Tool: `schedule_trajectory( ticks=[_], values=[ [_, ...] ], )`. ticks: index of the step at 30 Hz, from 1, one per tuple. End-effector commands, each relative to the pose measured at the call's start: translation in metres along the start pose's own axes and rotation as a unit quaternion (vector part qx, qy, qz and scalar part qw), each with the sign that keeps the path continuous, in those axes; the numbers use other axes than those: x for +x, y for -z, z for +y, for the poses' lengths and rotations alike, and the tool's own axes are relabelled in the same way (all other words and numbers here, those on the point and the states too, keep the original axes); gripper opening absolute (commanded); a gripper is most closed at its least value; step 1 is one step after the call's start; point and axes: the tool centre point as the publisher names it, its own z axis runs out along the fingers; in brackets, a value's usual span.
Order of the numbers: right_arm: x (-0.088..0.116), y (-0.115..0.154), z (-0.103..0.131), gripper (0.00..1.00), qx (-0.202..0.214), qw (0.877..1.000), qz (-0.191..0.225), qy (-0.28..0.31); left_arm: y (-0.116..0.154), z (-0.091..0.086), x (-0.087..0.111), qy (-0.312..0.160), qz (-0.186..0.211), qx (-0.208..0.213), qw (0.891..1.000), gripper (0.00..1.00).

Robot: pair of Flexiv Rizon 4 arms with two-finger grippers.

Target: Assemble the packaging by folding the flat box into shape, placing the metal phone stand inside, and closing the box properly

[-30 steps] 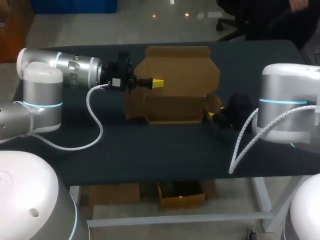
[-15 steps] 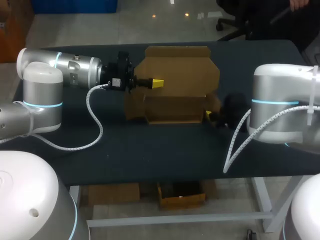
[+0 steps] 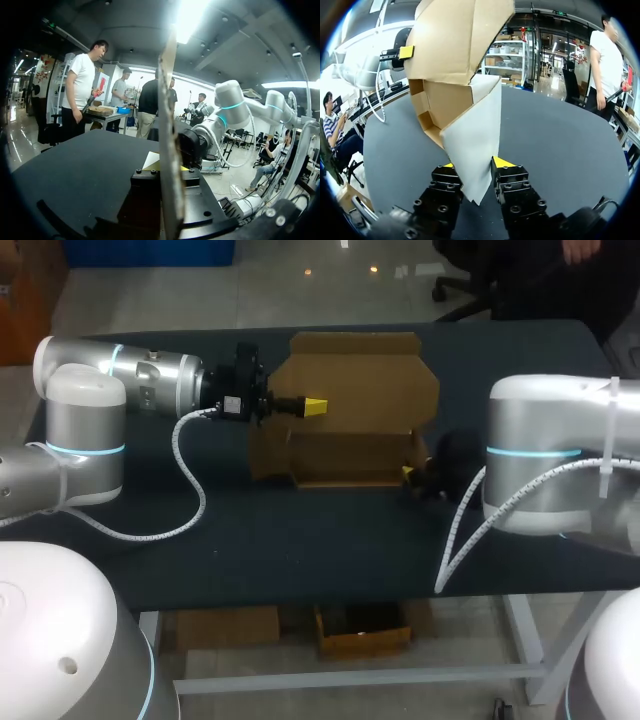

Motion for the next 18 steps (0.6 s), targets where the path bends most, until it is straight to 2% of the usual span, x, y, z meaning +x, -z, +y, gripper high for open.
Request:
schedule_trajectory(
  ticks=[1,18],
  values=[
    [0.010,-0.003,0.000,0.27,-0.003,1.000,-0.015,-0.002,0.000,0.004,0.000,0.000,0.000,0.000,1.000,0.00],
    [0.027,0.001,-0.012,0.31,-0.002,0.999,-0.040,-0.028,0.000,0.004,0.000,0.000,0.000,0.000,1.000,0.00]
  ],
)
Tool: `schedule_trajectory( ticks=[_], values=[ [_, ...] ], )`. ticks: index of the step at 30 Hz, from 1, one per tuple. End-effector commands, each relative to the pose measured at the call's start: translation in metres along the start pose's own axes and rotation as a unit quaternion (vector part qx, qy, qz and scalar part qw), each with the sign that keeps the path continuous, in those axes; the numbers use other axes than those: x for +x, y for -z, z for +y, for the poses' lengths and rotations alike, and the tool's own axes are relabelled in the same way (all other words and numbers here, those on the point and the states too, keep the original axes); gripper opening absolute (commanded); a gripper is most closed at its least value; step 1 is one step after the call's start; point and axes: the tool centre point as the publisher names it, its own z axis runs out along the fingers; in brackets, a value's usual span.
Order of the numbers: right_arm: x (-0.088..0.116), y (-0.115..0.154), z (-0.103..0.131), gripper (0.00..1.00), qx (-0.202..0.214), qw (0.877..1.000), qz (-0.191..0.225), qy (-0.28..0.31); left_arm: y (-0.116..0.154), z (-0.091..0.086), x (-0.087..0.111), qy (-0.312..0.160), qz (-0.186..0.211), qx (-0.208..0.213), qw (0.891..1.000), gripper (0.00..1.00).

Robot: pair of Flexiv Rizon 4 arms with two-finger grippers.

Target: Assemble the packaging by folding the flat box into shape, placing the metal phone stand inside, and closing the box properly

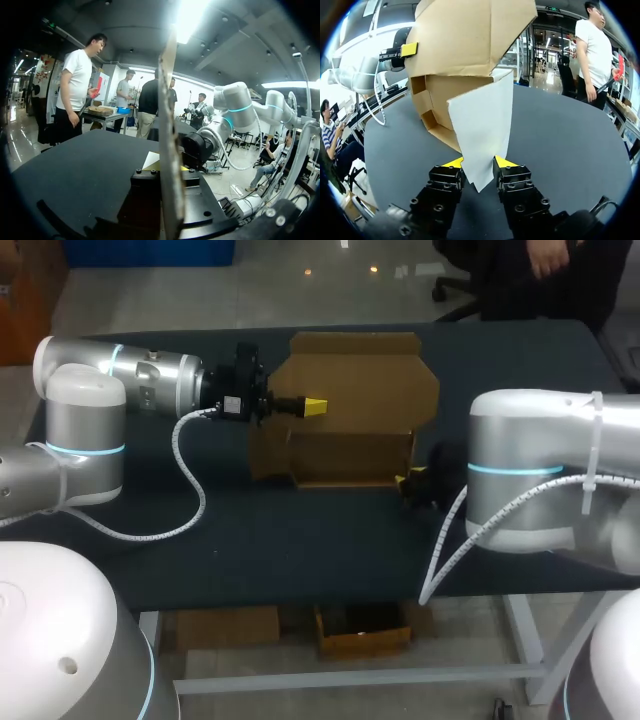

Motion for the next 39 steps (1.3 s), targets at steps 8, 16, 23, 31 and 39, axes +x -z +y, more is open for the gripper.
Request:
schedule_trajectory(
  ticks=[8,16,23,31,39],
  values=[
    [0.017,-0.004,-0.002,0.33,-0.008,1.000,-0.025,0.000,0.000,0.004,0.000,0.000,0.000,0.000,1.000,0.00],
    [0.024,0.000,-0.006,0.33,-0.007,1.000,-0.026,0.001,0.000,0.004,0.000,0.000,0.000,0.000,1.000,0.00],
    [0.027,0.013,-0.015,0.34,-0.006,0.999,-0.031,-0.001,0.000,0.004,0.000,0.000,0.000,0.000,1.000,0.00],
    [0.026,0.027,-0.024,0.34,-0.006,0.999,-0.036,-0.002,0.000,0.004,0.000,0.000,0.000,0.000,1.000,0.00],
    [0.021,0.038,-0.030,0.34,-0.004,0.999,-0.031,0.004,0.000,0.004,0.000,0.000,0.000,0.000,1.000,0.00]
  ],
)
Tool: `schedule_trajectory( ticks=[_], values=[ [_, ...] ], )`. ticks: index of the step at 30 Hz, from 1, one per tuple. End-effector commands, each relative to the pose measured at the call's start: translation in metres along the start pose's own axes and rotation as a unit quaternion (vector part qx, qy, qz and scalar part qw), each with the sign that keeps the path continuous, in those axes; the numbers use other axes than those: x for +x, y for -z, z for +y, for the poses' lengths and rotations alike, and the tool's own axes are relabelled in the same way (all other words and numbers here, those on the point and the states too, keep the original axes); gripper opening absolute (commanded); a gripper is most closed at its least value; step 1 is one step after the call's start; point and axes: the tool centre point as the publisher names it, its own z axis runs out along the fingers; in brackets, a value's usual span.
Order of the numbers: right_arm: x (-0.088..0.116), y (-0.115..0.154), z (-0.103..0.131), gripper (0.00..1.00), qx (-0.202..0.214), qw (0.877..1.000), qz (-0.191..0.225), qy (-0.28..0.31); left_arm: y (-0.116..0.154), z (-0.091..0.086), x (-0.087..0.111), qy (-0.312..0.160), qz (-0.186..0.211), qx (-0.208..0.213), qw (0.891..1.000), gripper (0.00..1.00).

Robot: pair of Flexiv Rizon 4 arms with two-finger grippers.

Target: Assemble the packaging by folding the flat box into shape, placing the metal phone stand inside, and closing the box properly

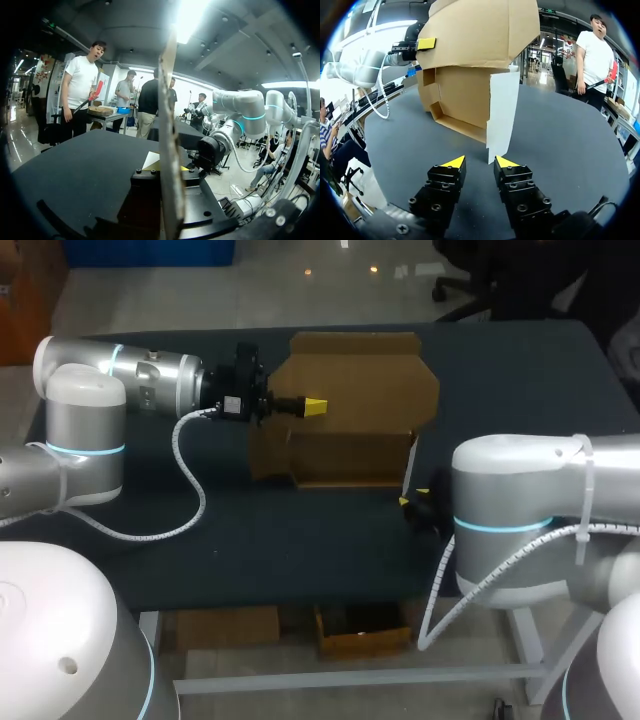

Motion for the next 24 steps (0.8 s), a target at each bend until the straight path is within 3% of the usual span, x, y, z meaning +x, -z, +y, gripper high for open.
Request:
schedule_trajectory(
  ticks=[1,24],
  values=[
    [-0.003,0.007,-0.005,0.34,-0.005,1.000,0.003,0.004,0.000,0.004,0.000,0.000,0.000,0.000,1.000,0.00],
    [-0.034,0.018,-0.005,0.36,0.019,0.992,0.102,0.068,0.000,0.004,0.000,0.000,0.000,0.000,1.000,0.00]
  ],
)
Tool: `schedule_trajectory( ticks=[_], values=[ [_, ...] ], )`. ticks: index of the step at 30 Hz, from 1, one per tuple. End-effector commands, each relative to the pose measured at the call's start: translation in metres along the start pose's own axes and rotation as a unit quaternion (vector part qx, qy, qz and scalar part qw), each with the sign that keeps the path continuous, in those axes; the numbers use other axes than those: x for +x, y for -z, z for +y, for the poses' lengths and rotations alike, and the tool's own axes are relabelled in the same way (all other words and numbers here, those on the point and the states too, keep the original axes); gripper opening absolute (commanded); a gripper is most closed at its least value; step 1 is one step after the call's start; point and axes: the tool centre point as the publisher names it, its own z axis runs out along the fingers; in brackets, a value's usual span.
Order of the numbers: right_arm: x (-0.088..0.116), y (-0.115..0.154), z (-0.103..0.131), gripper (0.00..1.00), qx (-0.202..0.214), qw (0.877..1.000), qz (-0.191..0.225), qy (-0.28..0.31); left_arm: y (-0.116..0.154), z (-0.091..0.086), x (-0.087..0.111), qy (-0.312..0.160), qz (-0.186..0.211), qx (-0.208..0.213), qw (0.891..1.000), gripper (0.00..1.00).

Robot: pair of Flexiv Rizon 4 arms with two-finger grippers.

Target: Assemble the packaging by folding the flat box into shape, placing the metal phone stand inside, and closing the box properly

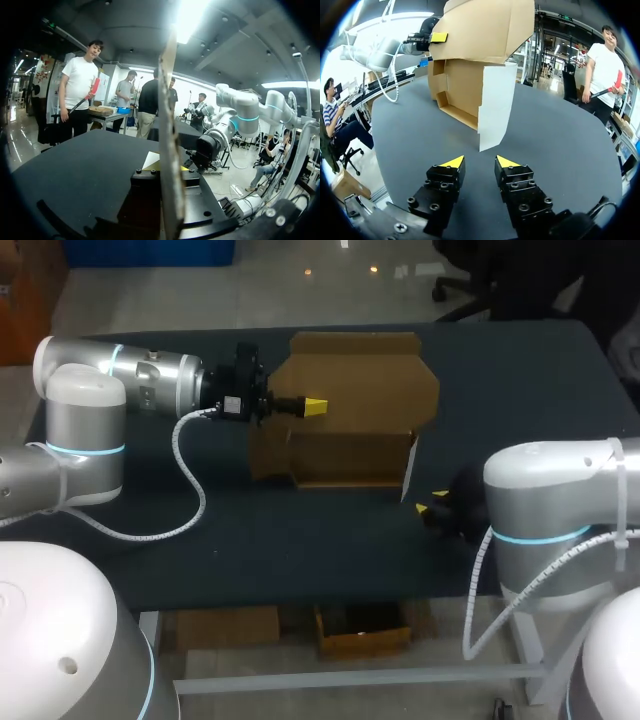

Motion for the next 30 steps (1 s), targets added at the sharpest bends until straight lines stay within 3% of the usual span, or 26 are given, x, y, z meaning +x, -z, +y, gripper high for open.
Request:
schedule_trajectory(
  ticks=[1,15,30],
  values=[
    [-0.013,0.004,0.005,0.36,0.004,0.998,0.070,0.004,0.000,0.004,0.000,0.000,0.000,0.000,1.000,0.00],
    [-0.019,-0.017,0.016,0.33,0.012,0.991,0.126,0.054,0.000,0.004,0.000,0.000,0.000,0.000,1.000,0.00],
    [-0.032,-0.023,0.032,0.31,0.013,0.987,0.141,0.077,0.000,0.004,0.000,0.000,0.000,0.000,1.000,0.00]
  ],
)
